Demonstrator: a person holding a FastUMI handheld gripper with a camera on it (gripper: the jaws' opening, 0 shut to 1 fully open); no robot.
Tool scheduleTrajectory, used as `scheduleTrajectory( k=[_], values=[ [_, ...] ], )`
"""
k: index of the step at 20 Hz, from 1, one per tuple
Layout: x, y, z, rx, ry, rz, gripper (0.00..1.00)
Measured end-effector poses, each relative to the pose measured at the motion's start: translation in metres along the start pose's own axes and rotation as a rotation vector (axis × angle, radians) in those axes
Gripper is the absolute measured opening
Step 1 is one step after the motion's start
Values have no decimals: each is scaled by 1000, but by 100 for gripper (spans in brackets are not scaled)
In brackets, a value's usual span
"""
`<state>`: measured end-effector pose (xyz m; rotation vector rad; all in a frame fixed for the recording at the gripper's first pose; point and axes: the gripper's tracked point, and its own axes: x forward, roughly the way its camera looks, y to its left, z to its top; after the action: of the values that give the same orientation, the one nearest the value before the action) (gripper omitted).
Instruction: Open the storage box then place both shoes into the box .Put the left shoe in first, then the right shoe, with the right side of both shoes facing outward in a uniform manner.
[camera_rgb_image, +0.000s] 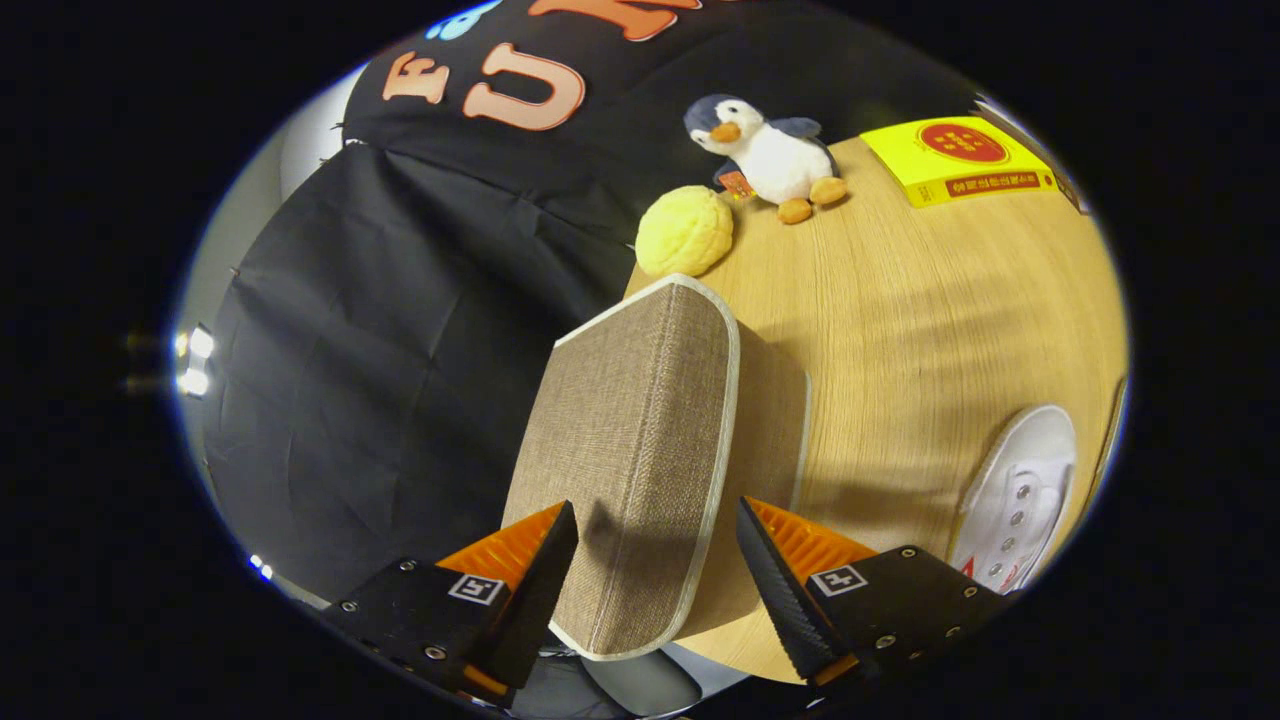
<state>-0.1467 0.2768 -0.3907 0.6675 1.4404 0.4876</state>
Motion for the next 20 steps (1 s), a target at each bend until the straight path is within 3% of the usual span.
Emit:
scheduleTrajectory(
  k=[5, 7, 8, 13, 15, 16, 20],
  values=[
    [13, 10, -6, 177, 62, 116, 95],
    [6, 14, -2, 212, 66, 142, 90],
    [2, 13, 0, 215, 63, 146, 82],
    [-32, 25, 23, 277, 22, 231, 69],
    [-46, 41, 36, 293, -34, 280, 60],
    [-48, 45, 39, 273, -52, 276, 50],
    [-35, 58, 41, 207, -71, 213, 33]
  ],
)
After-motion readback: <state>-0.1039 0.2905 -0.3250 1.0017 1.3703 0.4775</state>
